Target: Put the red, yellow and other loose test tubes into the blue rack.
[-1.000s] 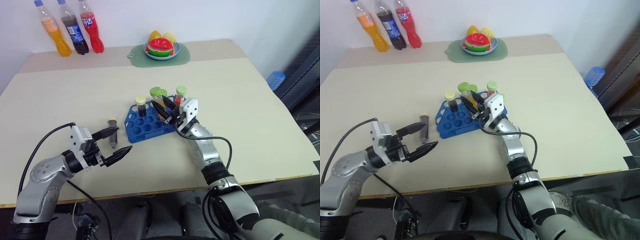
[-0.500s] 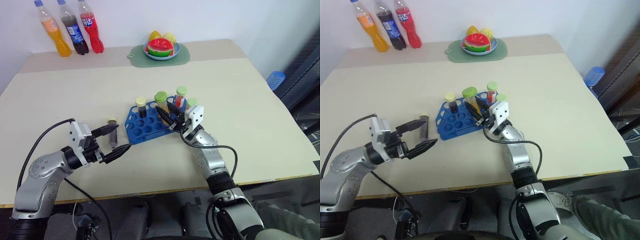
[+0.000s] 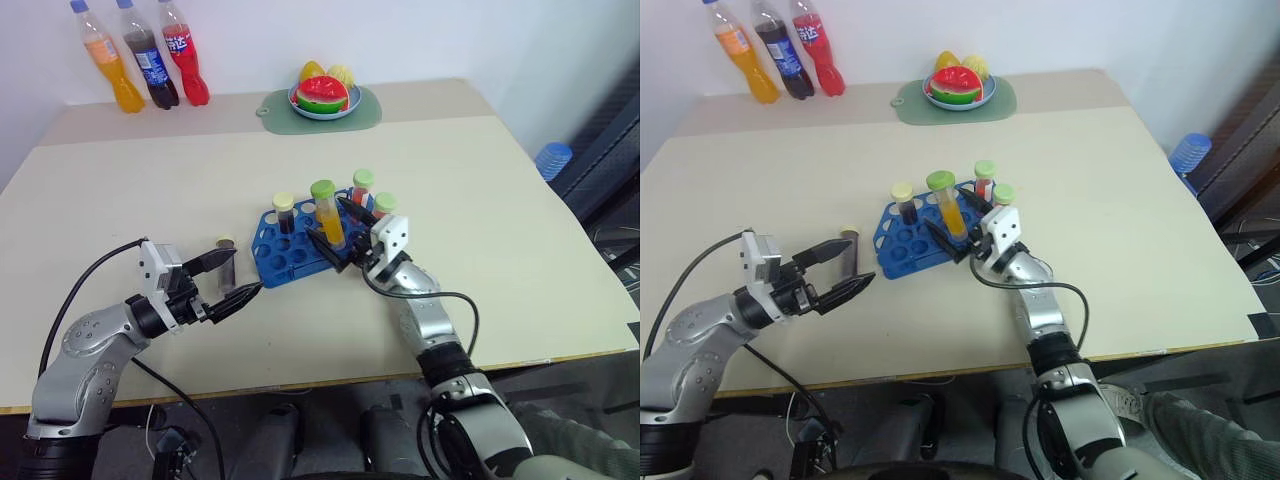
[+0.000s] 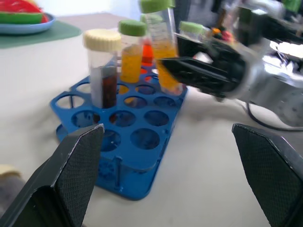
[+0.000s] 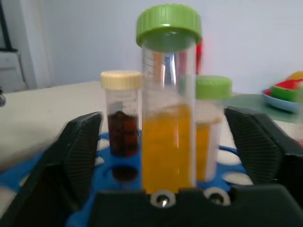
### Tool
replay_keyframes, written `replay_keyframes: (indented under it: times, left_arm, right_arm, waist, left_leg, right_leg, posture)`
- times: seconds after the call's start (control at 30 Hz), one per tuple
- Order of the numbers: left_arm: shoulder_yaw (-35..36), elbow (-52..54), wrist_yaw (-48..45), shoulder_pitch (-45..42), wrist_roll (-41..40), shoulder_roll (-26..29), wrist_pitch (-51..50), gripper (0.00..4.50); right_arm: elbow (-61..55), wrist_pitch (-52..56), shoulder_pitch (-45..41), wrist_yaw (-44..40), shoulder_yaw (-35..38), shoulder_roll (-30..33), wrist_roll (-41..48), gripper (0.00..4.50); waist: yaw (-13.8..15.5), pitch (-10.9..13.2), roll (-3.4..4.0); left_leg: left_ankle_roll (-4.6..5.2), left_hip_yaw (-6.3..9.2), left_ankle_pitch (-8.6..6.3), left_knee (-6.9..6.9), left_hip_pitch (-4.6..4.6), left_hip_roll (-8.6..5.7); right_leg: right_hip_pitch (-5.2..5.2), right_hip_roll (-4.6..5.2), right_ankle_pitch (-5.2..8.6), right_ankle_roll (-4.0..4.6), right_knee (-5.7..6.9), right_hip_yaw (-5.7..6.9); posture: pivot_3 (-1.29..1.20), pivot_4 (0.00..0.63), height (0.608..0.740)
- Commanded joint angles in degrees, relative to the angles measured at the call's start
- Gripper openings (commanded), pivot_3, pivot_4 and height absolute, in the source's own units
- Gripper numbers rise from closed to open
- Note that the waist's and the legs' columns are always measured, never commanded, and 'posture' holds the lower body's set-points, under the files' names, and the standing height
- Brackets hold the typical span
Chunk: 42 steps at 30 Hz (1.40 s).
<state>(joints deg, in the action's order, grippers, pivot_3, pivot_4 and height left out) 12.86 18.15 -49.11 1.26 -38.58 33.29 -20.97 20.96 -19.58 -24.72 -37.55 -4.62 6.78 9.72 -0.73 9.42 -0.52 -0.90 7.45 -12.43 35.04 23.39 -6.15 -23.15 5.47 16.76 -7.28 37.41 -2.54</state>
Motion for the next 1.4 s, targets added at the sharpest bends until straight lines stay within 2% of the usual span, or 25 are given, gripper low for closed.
replay_keyframes:
  times: [0.03,0.17,0.3,0.47,0.63,0.73,0.9,0.93,1.2,1.4]
  left_arm:
    - [2.30,2.59,2.11,-0.57,-2.57,-0.12,-1.57,4.50]
    - [2.10,1.93,1.95,-1.01,-2.58,0.14,-1.55,4.50]
    - [1.30,1.98,1.69,-1.50,-2.48,-0.19,-1.79,4.50]
    - [1.26,2.13,1.77,-1.91,-2.70,-0.24,-2.15,4.50]
    - [1.67,3.23,2.52,-0.89,-3.00,-0.41,-2.15,4.50]
    - [2.00,3.90,2.99,-0.02,-3.01,-0.47,-1.96,4.50]
    - [2.44,5.00,3.92,1.38,-3.29,-0.77,-1.71,4.50]
    - [2.50,5.20,4.07,1.64,-3.30,-0.89,-1.69,4.50]
    - [2.81,5.31,4.56,1.92,-3.52,-1.42,-1.81,4.50]
    - [2.62,4.29,4.76,0.90,-3.68,-1.57,-1.92,4.50]
  right_arm:
    - [-11.76,5.78,3.29,0.01,-0.44,2.52,1.02,4.47]
    - [-22.78,18.30,7.10,0.57,-1.68,5.88,2.03,4.47]
    - [-29.66,31.80,5.51,3.66,-2.88,6.71,1.36,4.47]
    - [-30.56,41.70,0.57,5.92,-3.11,6.39,1.36,4.47]
    - [-27.76,44.04,-3.43,5.79,-3.73,6.77,0.49,4.47]
    - [-26.67,44.55,-4.47,5.14,-4.13,7.37,0.22,3.58]
    - [-25.97,43.36,-4.77,3.78,-4.84,8.40,-0.31,0.93]
    - [-26.01,43.03,-4.71,3.60,-4.88,8.54,-0.41,0.72]
    - [-27.67,41.33,-2.36,3.40,-4.38,8.89,-0.30,0.72]
    - [-26.68,34.10,2.20,6.19,-3.42,7.14,-1.07,0.72]
  waist:
    - [-0.06,0.00,0.00]
    - [-0.05,0.00,0.00]
    - [-0.07,0.00,0.00]
    - [0.02,0.00,0.00]
    - [-0.02,0.00,0.00]
    - [-0.05,0.00,0.00]
    - [-0.01,0.00,0.00]
    - [-0.02,0.00,0.00]
    - [0.05,0.00,0.00]
    - [0.14,0.00,0.00]
  left_leg:
    - [0.00,0.00,0.00,-0.01,0.00,0.01]
    - [0.00,0.00,0.00,-0.02,0.00,0.02]
    - [0.00,0.00,0.00,-0.03,0.01,0.04]
    - [0.00,-0.01,0.00,-0.03,0.02,0.03]
    - [0.01,-0.01,-0.01,-0.03,0.03,0.02]
    - [0.01,-0.01,-0.01,-0.04,0.03,0.03]
    - [0.02,-0.01,-0.01,-0.03,0.04,0.02]
    - [0.02,-0.01,-0.01,-0.03,0.04,0.02]
    - [0.02,-0.02,-0.01,-0.03,0.04,0.02]
    - [0.02,-0.01,-0.01,-0.02,0.04,0.01]
  right_leg:
    - [-0.01,0.00,0.00,0.00,0.00,0.00]
    - [-0.01,0.00,0.00,0.01,0.00,-0.01]
    - [-0.02,0.05,0.01,0.02,0.00,-0.02]
    - [-0.02,0.08,0.01,0.01,-0.03,-0.02]
    - [0.00,0.09,0.01,0.01,-0.07,-0.01]
    - [-0.02,0.09,0.01,0.01,-0.07,-0.01]
    - [0.00,0.09,0.01,0.01,-0.07,-0.01]
    - [0.00,0.09,0.01,0.01,-0.07,-0.01]
    - [0.01,0.10,0.01,0.01,-0.08,-0.01]
    - [0.02,0.09,0.01,0.01,-0.09,0.00]
  posture:
    - [0.00,0.150,0.740]
    - [0.00,0.150,0.740]
    - [0.00,0.150,0.740]
    - [0.00,0.150,0.740]
    - [0.00,0.150,0.740]
    - [0.00,0.150,0.740]
    - [0.00,0.150,0.740]
    - [0.00,0.150,0.740]
    - [0.00,0.150,0.740]
    - [0.00,0.150,0.740]
